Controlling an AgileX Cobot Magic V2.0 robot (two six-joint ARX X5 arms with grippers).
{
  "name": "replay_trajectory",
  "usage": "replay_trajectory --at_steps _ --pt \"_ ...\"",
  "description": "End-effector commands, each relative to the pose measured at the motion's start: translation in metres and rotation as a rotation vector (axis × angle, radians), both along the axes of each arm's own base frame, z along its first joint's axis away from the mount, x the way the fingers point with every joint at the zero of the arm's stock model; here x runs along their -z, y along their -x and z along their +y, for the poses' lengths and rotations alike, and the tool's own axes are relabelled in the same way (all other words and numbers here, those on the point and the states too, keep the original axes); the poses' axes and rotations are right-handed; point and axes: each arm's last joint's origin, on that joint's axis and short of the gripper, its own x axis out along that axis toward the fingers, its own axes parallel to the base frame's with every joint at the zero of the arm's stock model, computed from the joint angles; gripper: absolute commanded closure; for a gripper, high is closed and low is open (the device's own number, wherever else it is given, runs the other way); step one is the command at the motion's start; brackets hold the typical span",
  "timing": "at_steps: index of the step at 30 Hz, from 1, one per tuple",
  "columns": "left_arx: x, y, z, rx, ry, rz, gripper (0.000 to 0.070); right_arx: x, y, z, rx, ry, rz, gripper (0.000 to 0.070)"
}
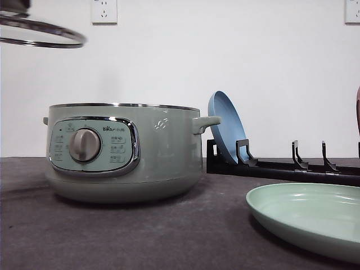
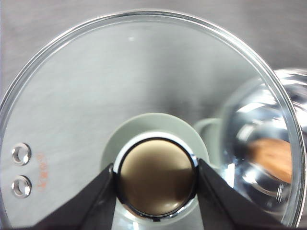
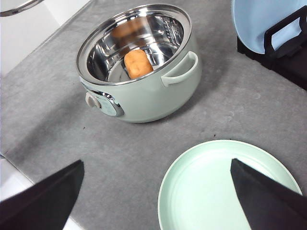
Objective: Transfer potato from steamer to green plate
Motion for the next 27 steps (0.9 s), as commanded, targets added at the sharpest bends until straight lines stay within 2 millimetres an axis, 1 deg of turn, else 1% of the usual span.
replay_trajectory --at_steps 1,5,8,10,14,17,21,24,27 --pt "-0.016 0.007 0.006 -0.033 0.011 -0.089 0.07 -0.002 -0.001 0.001 -0.009 -0.012 -0.004 0.0082" --pt "-0.016 0.007 0.018 -0.074 0.01 -0.091 0.07 -0.002 -0.006 0.005 -0.047 -0.021 0.03 0.0082" --pt "-0.016 0.007 0.021 -0.089 0.012 -0.09 0.07 -0.003 -0.018 0.01 -0.063 -0.018 0.059 0.0082" --pt "-0.016 0.007 0.021 -0.089 0.012 -0.089 0.07 -0.006 -0.027 0.015 -0.087 -0.023 0.078 0.0082" --pt "-0.016 0.007 0.021 -0.089 0.012 -0.088 0.07 -0.014 -0.055 0.032 -0.141 -0.01 0.12 0.0082" --pt "-0.016 0.007 0.021 -0.089 0.012 -0.087 0.07 -0.022 -0.079 0.051 -0.198 0.028 0.146 0.0083" --pt "-0.016 0.007 0.021 -0.089 0.012 -0.086 0.07 -0.032 -0.116 0.086 -0.279 0.076 0.169 0.0083" --pt "-0.016 0.007 0.021 -0.089 0.012 -0.086 0.07 -0.037 -0.147 0.116 -0.329 0.107 0.177 0.0083" --pt "-0.016 0.007 0.021 -0.089 0.012 -0.087 0.07 -0.038 -0.175 0.146 -0.354 0.134 0.202 0.0083"
